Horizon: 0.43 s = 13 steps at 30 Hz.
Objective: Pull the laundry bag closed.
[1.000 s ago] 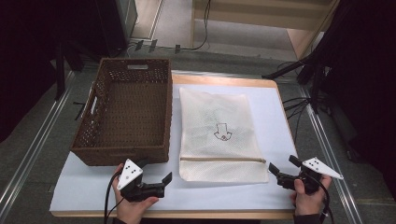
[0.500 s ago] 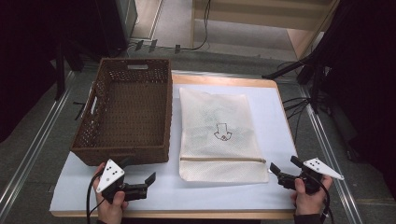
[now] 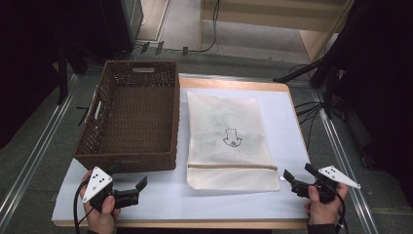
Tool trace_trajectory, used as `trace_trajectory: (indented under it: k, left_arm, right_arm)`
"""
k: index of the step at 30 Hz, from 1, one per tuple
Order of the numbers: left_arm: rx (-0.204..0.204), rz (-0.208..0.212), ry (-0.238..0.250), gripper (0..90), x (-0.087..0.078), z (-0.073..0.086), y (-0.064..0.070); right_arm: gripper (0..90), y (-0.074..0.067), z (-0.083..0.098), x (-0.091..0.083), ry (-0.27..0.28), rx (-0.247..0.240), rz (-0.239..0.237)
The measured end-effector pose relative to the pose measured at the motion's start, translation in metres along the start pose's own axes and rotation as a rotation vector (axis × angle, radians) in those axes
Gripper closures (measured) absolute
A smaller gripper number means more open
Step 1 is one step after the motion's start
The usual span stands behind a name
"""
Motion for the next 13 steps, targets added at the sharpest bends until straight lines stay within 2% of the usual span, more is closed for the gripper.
trace_trajectory:
  k: [9,13]
  left_arm:
    - [0.014,0.025,-0.006,0.0,0.006,-0.001,0.008]
    - [0.069,0.045,-0.032,0.0,0.013,-0.003,0.021]
  right_arm:
    - [4.9,0.002,0.001,-0.001,0.002,0.004,0.010]
    - [4.9,0.003,0.002,-0.001,-0.002,0.018,0.004]
Point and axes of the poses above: each handheld gripper's, and its own axes: x roughly forward along the jaws, z roughly out of its underside, y roughly to its right, the point moved 6 cm from there along x, roughly forward along the jaws, and after that the axes turned 14 degrees about x, right-handed, at the moved point
